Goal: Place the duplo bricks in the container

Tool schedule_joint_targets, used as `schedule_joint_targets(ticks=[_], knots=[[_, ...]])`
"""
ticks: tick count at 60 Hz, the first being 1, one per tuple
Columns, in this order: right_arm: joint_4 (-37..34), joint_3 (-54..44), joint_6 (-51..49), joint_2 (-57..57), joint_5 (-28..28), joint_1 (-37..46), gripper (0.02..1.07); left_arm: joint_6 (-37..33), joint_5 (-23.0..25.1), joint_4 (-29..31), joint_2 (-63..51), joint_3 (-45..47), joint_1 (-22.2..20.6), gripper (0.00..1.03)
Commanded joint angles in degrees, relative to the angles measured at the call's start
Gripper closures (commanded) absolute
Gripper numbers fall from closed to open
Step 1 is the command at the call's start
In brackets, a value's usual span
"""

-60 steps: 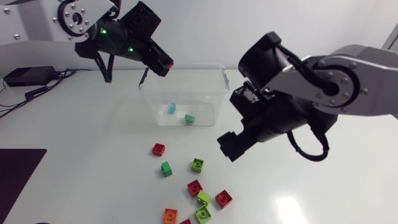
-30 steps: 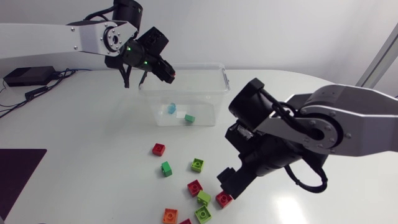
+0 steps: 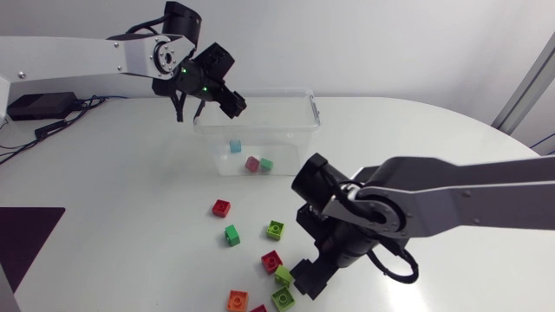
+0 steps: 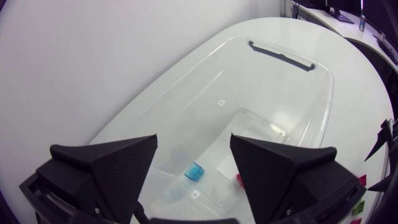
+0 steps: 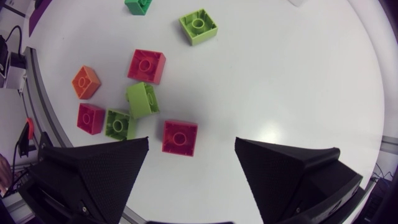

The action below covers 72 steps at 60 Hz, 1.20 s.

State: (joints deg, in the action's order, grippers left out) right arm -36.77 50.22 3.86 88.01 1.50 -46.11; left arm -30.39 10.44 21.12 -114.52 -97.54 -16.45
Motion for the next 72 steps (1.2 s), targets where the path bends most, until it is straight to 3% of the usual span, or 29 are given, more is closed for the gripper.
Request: schedule_joint_targets(ticks=[1,15,28,35,42,51,62,72], knots=[[0.8,-1.5,1.5,3.2,-0.3,-0.8,0.07,0.1,0.8,1.1,1.8,-1.7,0.5,0.05],[2.6,-2.3,1.8,5.2,-1.0,-1.4,0.11,0.0,1.6,5.2,10.5,1.1,0.5,0.05],[4.3,-2.2,1.9,8.2,-1.1,-2.9,0.22,0.1,1.6,8.6,22.0,8.0,-0.5,0.05],[5.0,-2.1,1.9,8.7,-1.1,-3.5,0.41,0.1,1.5,11.0,27.8,12.1,-0.8,0.05],[5.7,-2.4,1.9,8.1,-1.3,-4.1,0.73,-0.3,1.1,13.5,33.0,17.5,-1.3,0.06],[5.5,-3.9,1.9,5.3,-1.3,-4.2,0.84,-1.4,-0.9,15.9,40.2,27.0,-2.9,0.06],[2.8,-3.6,1.3,-0.9,-3.0,-2.1,0.85,-2.7,-2.9,17.1,44.6,40.4,-6.0,0.06],[-1.7,0.8,-0.1,-7.5,-4.0,2.3,0.85,-3.3,-2.9,13.8,44.6,50.2,-8.3,0.06]])
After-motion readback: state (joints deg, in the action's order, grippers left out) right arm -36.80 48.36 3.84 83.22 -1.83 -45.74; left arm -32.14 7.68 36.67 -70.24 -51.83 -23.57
